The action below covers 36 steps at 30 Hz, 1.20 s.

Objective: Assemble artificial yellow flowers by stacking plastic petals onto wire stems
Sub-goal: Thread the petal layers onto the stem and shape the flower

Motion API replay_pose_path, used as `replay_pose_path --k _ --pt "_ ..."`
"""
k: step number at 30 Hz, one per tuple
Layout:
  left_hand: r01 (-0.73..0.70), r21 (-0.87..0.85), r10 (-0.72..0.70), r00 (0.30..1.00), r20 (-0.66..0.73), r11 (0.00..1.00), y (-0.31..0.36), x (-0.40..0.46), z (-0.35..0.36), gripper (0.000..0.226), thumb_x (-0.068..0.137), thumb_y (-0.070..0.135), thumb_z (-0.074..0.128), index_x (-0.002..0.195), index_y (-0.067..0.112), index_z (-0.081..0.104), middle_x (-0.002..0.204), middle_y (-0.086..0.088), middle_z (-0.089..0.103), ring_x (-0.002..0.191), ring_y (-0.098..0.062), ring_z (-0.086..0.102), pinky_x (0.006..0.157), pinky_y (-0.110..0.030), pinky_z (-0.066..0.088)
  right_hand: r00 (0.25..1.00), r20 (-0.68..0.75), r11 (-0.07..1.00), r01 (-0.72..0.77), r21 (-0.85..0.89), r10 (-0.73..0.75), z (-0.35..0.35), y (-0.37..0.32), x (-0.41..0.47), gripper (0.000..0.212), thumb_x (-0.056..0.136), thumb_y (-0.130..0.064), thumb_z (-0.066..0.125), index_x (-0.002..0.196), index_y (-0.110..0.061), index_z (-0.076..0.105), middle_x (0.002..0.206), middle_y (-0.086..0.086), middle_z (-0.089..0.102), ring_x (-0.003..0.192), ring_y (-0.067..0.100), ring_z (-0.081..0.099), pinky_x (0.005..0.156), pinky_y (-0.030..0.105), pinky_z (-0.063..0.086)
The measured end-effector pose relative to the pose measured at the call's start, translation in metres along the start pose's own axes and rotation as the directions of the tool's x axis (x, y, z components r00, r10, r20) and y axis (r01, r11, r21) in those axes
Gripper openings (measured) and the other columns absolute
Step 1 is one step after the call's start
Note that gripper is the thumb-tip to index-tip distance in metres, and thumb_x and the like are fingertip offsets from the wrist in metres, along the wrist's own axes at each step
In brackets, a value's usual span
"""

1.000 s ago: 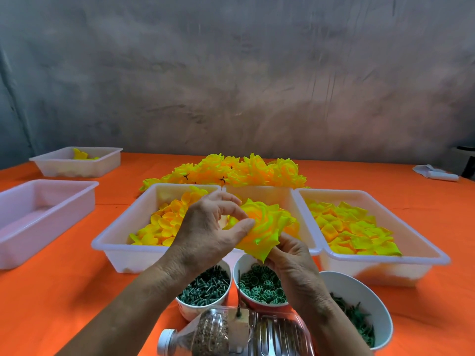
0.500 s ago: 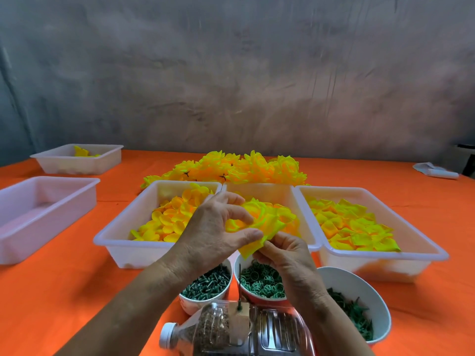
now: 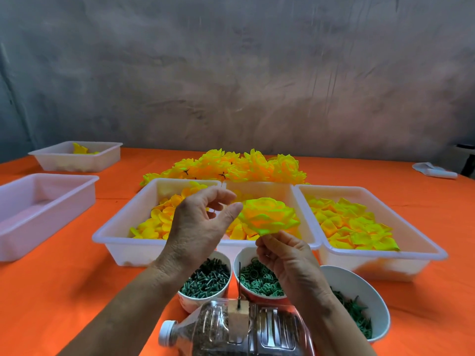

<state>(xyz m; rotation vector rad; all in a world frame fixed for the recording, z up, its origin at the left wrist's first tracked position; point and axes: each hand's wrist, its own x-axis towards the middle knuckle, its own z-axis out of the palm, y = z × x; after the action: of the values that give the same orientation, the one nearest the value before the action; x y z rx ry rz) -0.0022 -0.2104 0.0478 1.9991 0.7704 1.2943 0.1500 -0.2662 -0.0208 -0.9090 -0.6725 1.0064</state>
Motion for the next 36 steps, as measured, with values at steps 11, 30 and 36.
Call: replay_pose_path --k 11,30,36 --pt "0.511 -0.244 -0.475 0.858 0.193 0.824 -0.003 -0.006 0.016 0.049 0.067 0.056 0.063 0.078 0.009 0.062 0.064 0.0 0.067 0.048 -0.006 0.053 0.051 -0.023 0.046 1.0 -0.012 0.997 -0.022 0.07 0.023 0.009 0.001 -0.002 0.011 0.064 -0.01 0.065 0.06 -0.01 0.074 0.063 0.006 0.068 0.052 0.009 0.061 0.054 0.019 0.053" --pt "0.578 -0.535 -0.553 0.801 0.228 0.617 -0.001 0.0 0.02 0.017 0.079 0.001 0.069 0.074 0.011 0.057 0.051 0.001 0.057 0.043 -0.009 0.052 0.041 -0.02 0.046 0.99 0.034 0.957 -0.142 0.254 0.138 0.011 0.001 -0.004 0.01 0.068 -0.003 0.059 0.072 -0.002 0.068 0.063 0.011 0.067 0.05 0.013 0.062 0.05 0.021 0.053" --pt "0.388 -0.43 -0.426 0.905 0.008 0.815 0.001 -0.005 0.019 0.017 0.081 0.022 0.072 0.082 0.011 0.059 0.064 0.001 0.056 0.05 -0.009 0.047 0.048 -0.022 0.043 0.999 -0.048 0.987 -0.014 0.157 0.021 0.006 0.003 -0.001 0.008 0.067 -0.006 0.063 0.065 -0.007 0.07 0.063 0.006 0.068 0.052 0.01 0.062 0.051 0.019 0.052"
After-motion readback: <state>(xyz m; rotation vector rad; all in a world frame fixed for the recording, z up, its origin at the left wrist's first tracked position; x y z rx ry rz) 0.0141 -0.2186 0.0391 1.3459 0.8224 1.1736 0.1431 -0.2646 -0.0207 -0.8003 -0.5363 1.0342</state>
